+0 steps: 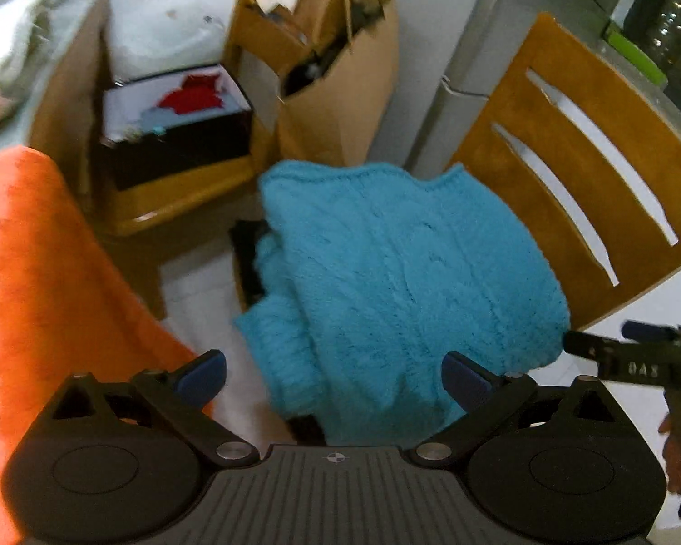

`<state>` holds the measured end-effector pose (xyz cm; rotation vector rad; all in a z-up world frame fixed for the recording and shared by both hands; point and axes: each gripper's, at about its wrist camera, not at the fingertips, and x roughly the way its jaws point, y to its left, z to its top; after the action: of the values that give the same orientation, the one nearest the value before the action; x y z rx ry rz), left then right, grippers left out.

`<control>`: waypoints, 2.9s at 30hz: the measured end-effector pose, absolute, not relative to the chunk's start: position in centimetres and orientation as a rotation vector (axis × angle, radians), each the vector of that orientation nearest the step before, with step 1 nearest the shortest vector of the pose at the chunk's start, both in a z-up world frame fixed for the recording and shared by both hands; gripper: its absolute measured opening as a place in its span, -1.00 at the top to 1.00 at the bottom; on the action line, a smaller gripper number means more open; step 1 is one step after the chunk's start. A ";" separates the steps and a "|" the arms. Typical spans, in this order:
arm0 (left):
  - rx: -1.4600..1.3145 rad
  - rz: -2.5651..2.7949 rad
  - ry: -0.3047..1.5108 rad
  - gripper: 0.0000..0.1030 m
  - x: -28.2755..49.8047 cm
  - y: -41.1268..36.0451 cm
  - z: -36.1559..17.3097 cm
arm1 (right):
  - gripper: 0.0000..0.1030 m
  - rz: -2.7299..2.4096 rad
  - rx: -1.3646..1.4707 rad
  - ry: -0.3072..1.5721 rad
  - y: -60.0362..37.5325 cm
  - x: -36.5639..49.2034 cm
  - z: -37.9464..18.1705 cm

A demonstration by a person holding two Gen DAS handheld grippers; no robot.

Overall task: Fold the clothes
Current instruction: 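Reach both tools toward the teal sweater on the chair and grasp it, then lift the teal sweater with both tools and carry it onto the orange mat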

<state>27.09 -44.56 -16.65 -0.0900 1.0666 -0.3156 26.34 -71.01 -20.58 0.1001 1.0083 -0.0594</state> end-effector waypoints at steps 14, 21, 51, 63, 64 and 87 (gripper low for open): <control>-0.222 -0.410 1.156 -0.92 30.2 -48.3 -24.8 | -0.99 0.155 0.117 1.090 -72.7 31.6 -26.7; -0.288 -0.393 1.154 0.21 30.3 -48.6 -23.1 | 0.32 0.246 0.145 1.087 -72.4 31.1 -23.3; -0.422 -0.554 0.699 0.58 18.9 -29.9 14.1 | 0.67 0.701 0.189 0.667 -55.8 17.3 17.5; -0.617 -0.219 0.623 0.57 4.5 -4.3 13.1 | 0.68 0.935 0.207 0.732 -31.0 8.8 17.2; -0.624 -0.181 0.636 0.57 3.4 -2.5 12.3 | 0.68 0.940 0.203 0.760 -29.2 8.3 16.0; -0.664 0.092 0.797 -0.18 -7.5 8.1 3.5 | -0.30 0.937 -0.063 1.024 -12.9 1.1 2.5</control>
<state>-7.54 8.08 3.52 -0.6640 0.7972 0.0921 1.08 -12.89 2.52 -0.0629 1.0240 0.9368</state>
